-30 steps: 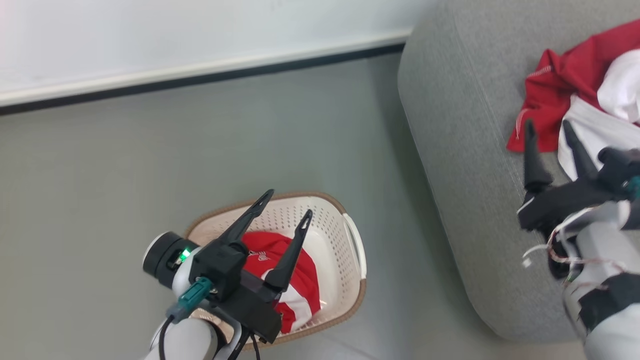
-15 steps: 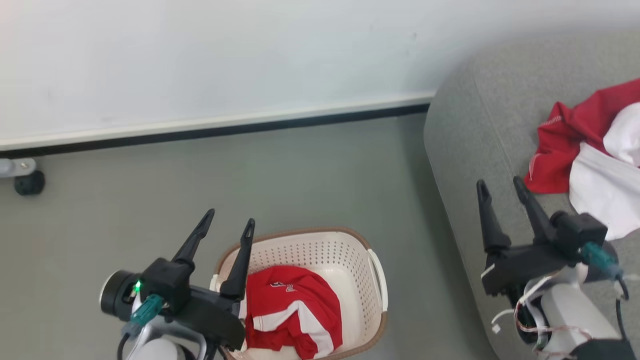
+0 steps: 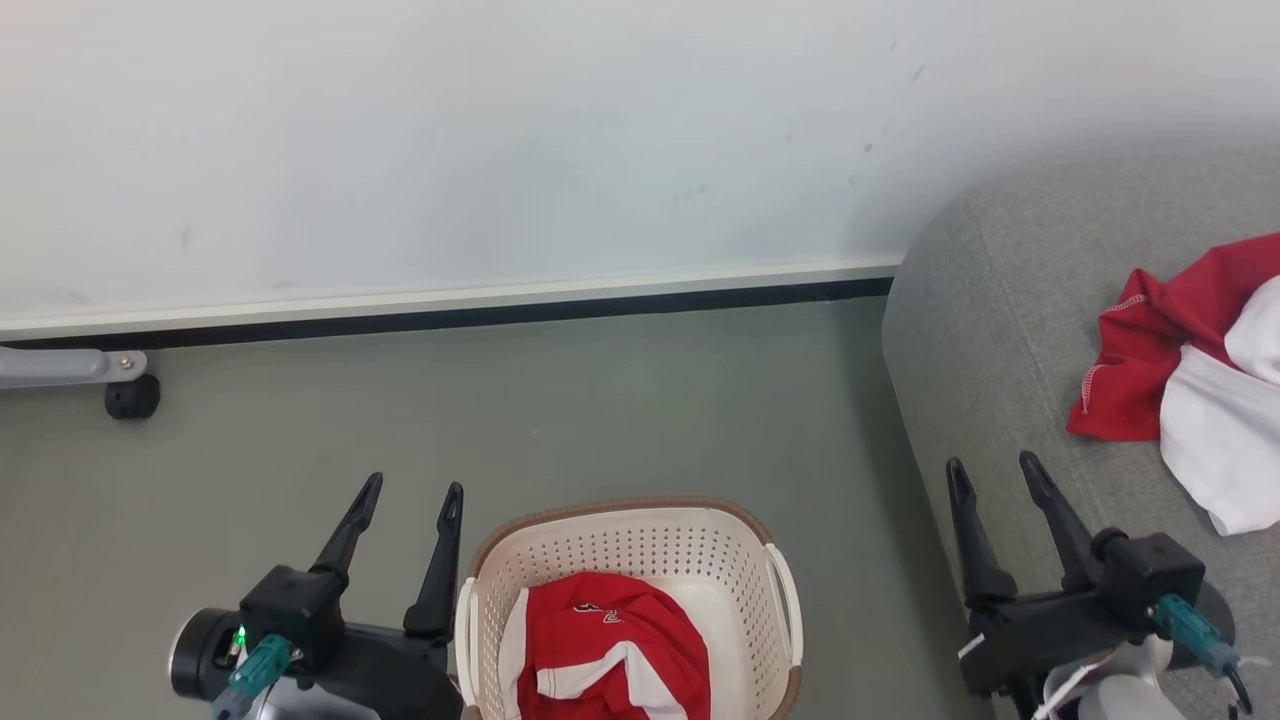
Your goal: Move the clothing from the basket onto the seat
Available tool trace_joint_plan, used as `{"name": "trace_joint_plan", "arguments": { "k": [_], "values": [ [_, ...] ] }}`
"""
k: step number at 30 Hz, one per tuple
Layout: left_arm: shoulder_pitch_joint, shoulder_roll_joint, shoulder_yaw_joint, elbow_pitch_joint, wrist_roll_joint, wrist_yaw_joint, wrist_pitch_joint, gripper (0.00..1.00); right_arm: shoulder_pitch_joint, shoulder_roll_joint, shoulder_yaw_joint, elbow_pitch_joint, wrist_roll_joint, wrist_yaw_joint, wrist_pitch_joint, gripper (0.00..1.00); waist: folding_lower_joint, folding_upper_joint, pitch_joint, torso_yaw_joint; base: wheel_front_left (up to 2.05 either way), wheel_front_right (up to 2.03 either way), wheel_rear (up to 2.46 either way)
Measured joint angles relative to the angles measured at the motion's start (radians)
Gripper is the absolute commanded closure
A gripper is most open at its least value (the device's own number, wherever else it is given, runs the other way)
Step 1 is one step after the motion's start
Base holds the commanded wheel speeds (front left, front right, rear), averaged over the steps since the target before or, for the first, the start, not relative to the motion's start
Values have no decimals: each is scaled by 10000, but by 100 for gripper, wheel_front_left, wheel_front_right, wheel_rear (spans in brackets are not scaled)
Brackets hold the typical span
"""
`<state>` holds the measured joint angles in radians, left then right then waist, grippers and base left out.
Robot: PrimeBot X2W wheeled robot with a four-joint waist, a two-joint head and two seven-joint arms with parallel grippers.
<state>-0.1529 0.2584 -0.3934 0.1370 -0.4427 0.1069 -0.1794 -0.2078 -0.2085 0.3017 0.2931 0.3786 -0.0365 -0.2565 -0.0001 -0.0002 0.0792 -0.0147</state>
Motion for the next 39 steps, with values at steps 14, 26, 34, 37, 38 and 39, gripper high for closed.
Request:
{"name": "trace_joint_plan", "arguments": {
  "k": [14, 26, 34, 37, 38, 39],
  "values": [
    [971, 25, 658, -186, -21, 161, -82, 0, 1036, -157, -100, -1145, -12, -351, 188, 0, 2, 1, -306, 217, 0, 0, 0],
    [1218, -31, 966, -408, 157, 165, -81, 0, 1235, -280, -268, -1766, -23, -525, 545, 0, 1, 2, -263, 242, 0, 0, 0],
    [1219, -88, 1076, -568, 324, 167, -73, 0, 1361, -284, -291, -2061, -29, -604, 798, 0, 1, 2, -239, 244, 0, 0, 0],
    [1225, -107, 1139, -606, 362, 167, -69, 0, 1366, -284, -307, -2178, -46, -616, 884, 0, 1, 2, -229, 241, 0, 0, 0],
    [1230, -111, 1151, -621, 385, 169, -61, 0, 1372, -284, -316, -2196, -52, -616, 894, 0, 1, 2, -224, 241, 0, 0, 0],
    [1232, -117, 1164, -627, 399, 169, -36, 0, 1376, -284, -326, -2213, -52, -617, 899, 0, 1, 2, -220, 242, 0, 0, 0]
  ]
}}
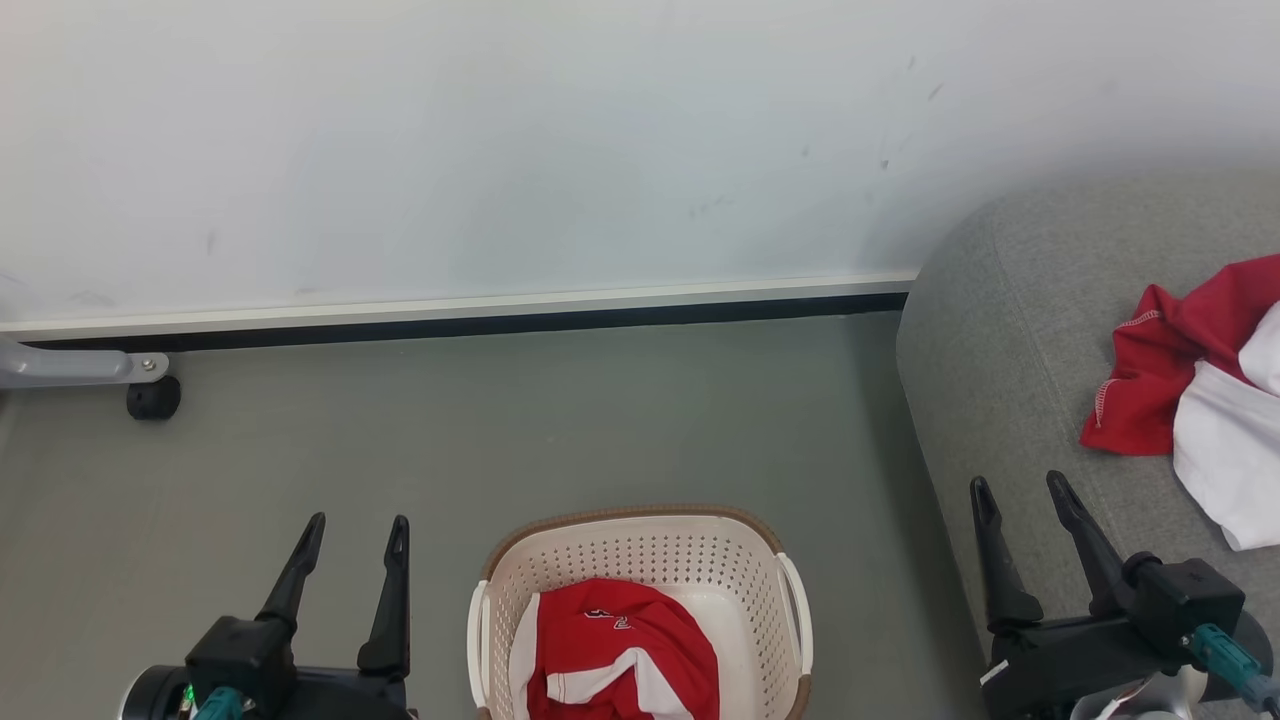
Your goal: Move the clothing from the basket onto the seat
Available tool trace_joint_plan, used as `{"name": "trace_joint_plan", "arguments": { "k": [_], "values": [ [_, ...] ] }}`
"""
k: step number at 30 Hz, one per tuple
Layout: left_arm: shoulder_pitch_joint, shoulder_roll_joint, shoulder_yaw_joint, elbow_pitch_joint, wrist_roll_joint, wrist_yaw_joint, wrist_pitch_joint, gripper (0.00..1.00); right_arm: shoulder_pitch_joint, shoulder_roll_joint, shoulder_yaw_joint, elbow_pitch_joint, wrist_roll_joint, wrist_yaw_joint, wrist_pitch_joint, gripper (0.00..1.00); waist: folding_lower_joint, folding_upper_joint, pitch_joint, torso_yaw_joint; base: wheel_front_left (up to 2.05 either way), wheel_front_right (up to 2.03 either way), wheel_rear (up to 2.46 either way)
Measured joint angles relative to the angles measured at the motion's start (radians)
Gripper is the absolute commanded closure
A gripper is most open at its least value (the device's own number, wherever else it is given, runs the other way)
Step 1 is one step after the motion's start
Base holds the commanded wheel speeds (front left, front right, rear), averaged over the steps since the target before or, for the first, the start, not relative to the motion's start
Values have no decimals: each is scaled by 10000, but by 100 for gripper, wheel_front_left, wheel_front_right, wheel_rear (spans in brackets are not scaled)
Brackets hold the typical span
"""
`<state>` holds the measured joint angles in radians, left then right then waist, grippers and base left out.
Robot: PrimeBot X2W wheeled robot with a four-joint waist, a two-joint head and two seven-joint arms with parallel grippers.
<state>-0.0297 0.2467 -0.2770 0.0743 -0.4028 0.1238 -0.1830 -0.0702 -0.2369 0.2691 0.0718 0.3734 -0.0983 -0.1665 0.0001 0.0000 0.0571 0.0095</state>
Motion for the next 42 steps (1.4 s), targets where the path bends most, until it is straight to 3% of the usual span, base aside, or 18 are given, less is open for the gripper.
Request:
{"name": "trace_joint_plan", "arguments": {
  "k": [19, 33, 42],
  "values": [
    [7, -115, 257, -612, 447, 4, 155, 0, 62, -8, -84, -961, -119, -86, 430, 0, 0, 0, 662, 10, 0, 0, 0],
    [-1151, -88, -25, -832, 834, -23, 464, 0, -999, 46, -15, -1841, -537, -163, 761, 0, 1, 1, 2319, -174, 0, 0, 0],
    [-2220, -29, -499, -307, 1081, -405, 773, 0, -1818, 368, 288, -2217, -738, -173, 874, 0, 2, 1, 3603, -506, 0, 0, 0]
  ]
}}
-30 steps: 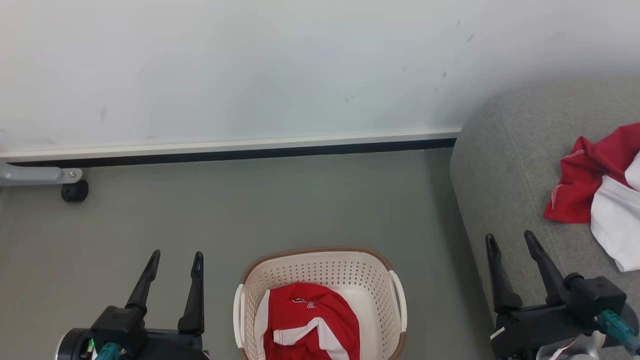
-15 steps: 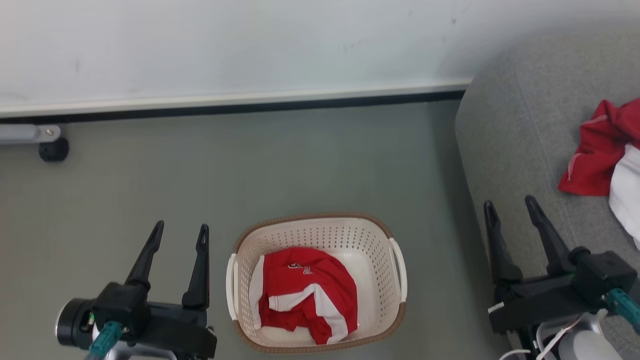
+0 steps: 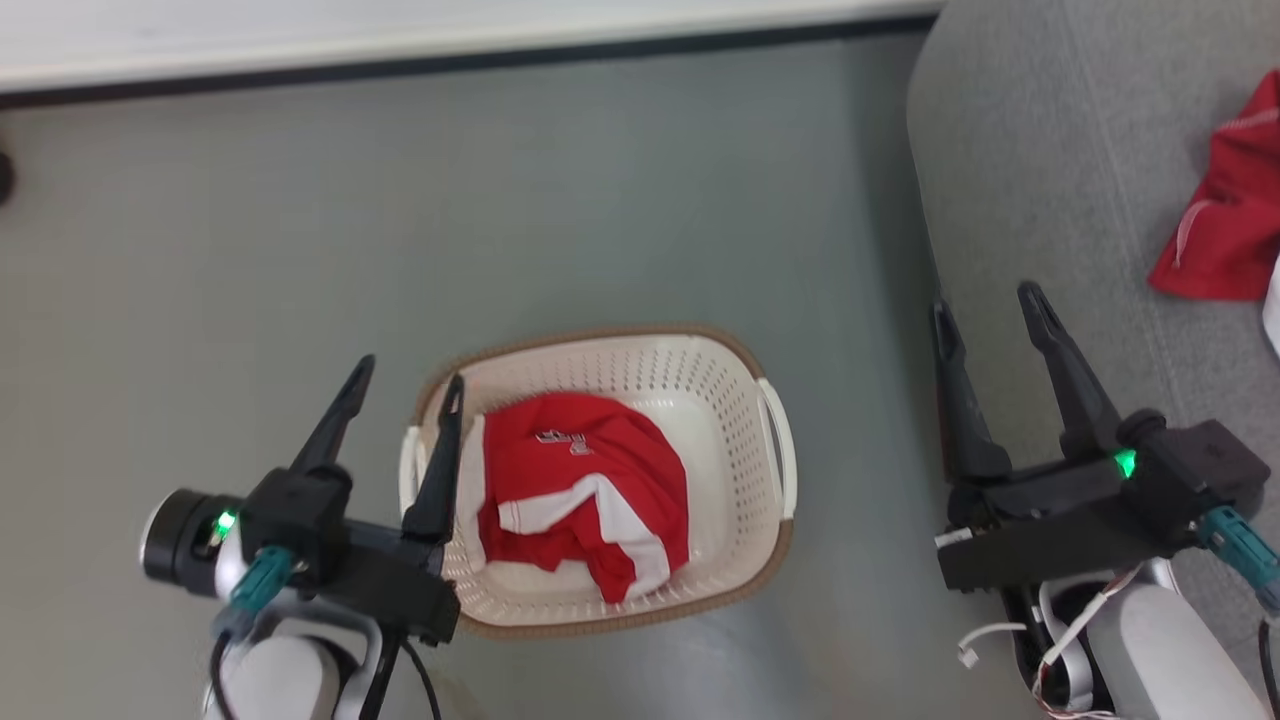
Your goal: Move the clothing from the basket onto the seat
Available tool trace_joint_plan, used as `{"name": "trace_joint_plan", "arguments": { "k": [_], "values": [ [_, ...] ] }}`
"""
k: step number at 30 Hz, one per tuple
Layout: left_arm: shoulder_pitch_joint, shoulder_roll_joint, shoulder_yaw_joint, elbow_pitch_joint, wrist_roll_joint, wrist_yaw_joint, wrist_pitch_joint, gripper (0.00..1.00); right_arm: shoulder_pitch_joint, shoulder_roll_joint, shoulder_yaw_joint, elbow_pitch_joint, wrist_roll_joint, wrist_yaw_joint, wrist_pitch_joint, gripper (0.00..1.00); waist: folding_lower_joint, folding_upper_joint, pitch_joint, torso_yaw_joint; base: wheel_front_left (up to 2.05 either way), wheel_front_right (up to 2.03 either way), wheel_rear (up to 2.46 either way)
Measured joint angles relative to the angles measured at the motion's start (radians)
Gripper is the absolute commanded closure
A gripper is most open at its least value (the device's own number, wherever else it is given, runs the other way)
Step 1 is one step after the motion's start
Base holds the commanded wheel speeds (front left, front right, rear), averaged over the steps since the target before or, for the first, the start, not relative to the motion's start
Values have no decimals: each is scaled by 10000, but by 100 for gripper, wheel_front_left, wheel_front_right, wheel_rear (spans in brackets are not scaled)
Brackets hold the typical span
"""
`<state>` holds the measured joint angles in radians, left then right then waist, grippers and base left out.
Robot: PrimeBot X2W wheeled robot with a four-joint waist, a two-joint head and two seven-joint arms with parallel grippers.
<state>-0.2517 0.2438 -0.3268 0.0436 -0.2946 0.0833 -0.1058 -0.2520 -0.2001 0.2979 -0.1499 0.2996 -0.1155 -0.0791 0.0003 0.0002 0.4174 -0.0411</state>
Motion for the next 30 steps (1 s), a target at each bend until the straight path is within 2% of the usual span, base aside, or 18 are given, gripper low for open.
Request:
{"name": "trace_joint_plan", "arguments": {
  "k": [15, 24, 30],
  "values": [
    [-1740, 104, -759, 1695, 523, -767, 732, 0, -1341, 554, 414, -529, -372, 0, 71, 0, -1, 0, 2192, -857, 0, 0, 0],
    [-2871, 479, -1101, 2778, 844, -1373, 1354, 0, -2168, 930, 729, -539, -382, 0, -140, 0, -1, 1, 3524, -1463, 0, 0, 0],
    [-3245, 715, -1116, 3716, 1020, -1513, 1703, 0, -2326, 1078, 865, -247, -362, 2, -389, 0, -1, 1, 4206, -2000, 0, 0, 0]
  ]
}}
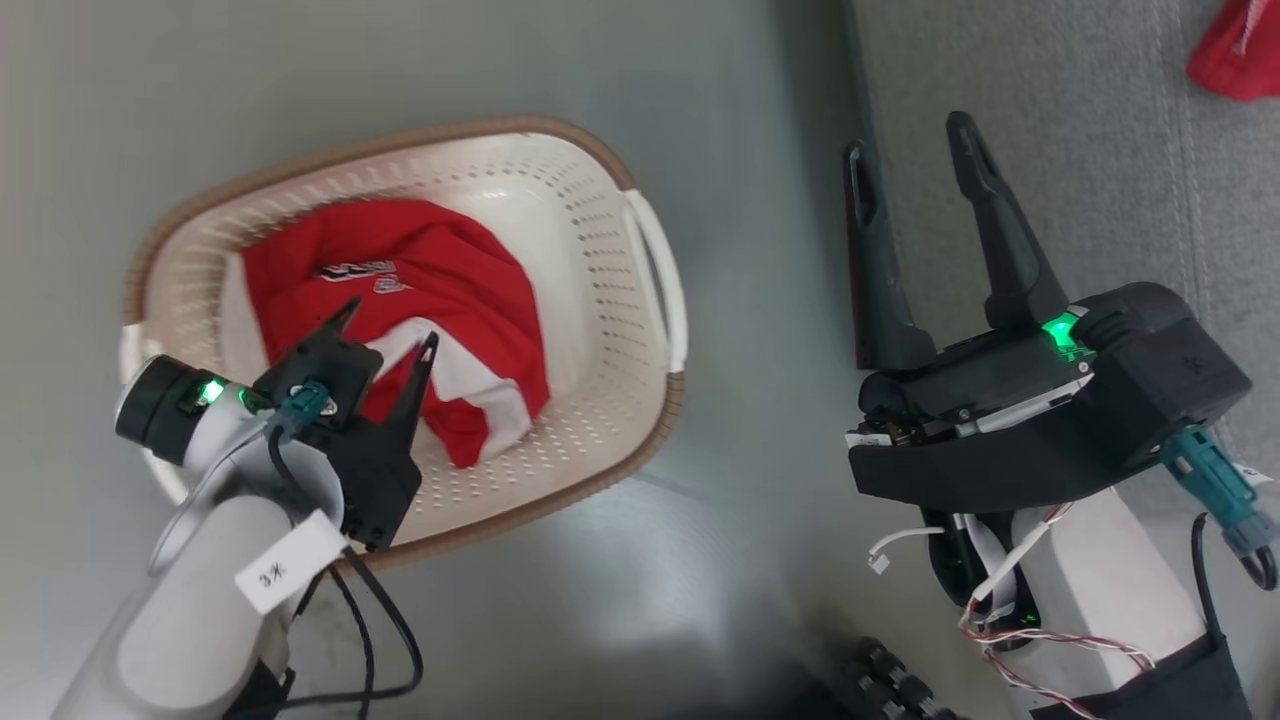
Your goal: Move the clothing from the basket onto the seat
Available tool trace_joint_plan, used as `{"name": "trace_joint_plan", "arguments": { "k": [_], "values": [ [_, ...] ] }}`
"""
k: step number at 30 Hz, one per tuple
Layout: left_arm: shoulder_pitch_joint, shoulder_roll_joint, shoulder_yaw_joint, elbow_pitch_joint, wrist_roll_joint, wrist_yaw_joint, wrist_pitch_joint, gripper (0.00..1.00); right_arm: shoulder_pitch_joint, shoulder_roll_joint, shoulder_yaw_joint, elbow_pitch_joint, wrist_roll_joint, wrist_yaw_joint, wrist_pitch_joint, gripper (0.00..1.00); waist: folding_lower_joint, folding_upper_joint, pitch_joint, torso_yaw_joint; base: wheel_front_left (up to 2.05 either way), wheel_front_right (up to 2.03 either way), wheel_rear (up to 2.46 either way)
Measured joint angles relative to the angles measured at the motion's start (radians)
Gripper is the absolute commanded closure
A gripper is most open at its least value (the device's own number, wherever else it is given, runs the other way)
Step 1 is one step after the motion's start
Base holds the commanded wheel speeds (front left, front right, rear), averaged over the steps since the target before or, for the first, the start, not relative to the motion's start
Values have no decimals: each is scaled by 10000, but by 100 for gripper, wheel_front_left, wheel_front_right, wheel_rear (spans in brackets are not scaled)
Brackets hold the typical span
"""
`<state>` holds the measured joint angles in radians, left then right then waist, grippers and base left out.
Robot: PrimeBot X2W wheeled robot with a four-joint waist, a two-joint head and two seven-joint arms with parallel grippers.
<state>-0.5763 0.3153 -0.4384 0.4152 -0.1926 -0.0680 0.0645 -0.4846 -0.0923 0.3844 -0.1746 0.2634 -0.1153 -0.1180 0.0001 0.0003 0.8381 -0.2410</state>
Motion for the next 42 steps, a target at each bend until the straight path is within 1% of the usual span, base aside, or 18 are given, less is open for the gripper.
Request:
{"name": "trace_joint_plan", "arguments": {
  "k": [5, 14, 24, 26, 31, 32, 33, 34, 35, 42],
  "values": [
    [-351, 48, 8, 617, 6, -65, 222, 0, -92, 113, 102, 244, 54, 0, -288, 0, 0, 0, 445, -443, 0, 0, 0],
    [-836, 313, -82, 1570, 8, -270, 571, 0, -342, 238, 309, 706, 380, 12, -696, 0, -1, -1, 1022, -1076, 0, 0, 0],
    [-1272, 414, 6, 2677, -79, -307, 1035, 0, -439, 311, 556, 1051, 552, 27, -963, 0, -1, -1, 1384, -1554, 0, 0, 0],
    [-1379, 412, 52, 2911, -96, -376, 1168, 0, -449, 320, 600, 1095, 585, 27, -1018, 0, -1, -1, 1432, -1629, 0, 0, 0],
    [-1631, 261, 98, 3386, -362, -376, 1289, 0, -554, 341, 623, 1264, 665, 27, -1103, 0, -1, -1, 1487, -1758, 0, 0, 0],
    [-1670, 230, 105, 3480, -387, -378, 1321, 34, -575, 345, 623, 1279, 665, 27, -1126, 0, -1, -2, 1488, -1771, 0, 0, 0],
    [-1726, 207, 104, 3567, -387, -378, 1377, 64, -593, 345, 625, 1306, 673, 27, -1127, 0, -1, -1, 1488, -1781, 0, 0, 0],
    [-1776, 184, 107, 3624, -391, -376, 1383, 89, -597, 347, 623, 1331, 704, 27, -1137, 0, -2, -2, 1488, -1787, 0, 0, 0],
    [-1830, 153, 107, 3693, -393, -376, 1415, 100, -597, 347, 621, 1367, 715, 27, -1139, 0, -1, -1, 1486, -1791, 0, 0, 0],
    [-2095, -173, 12, 4134, -410, -382, 1421, 100, -660, 355, 593, 1567, 715, 27, -1216, 0, -1, -2, 1415, -1708, 0, 0, 0]
  ]
}}
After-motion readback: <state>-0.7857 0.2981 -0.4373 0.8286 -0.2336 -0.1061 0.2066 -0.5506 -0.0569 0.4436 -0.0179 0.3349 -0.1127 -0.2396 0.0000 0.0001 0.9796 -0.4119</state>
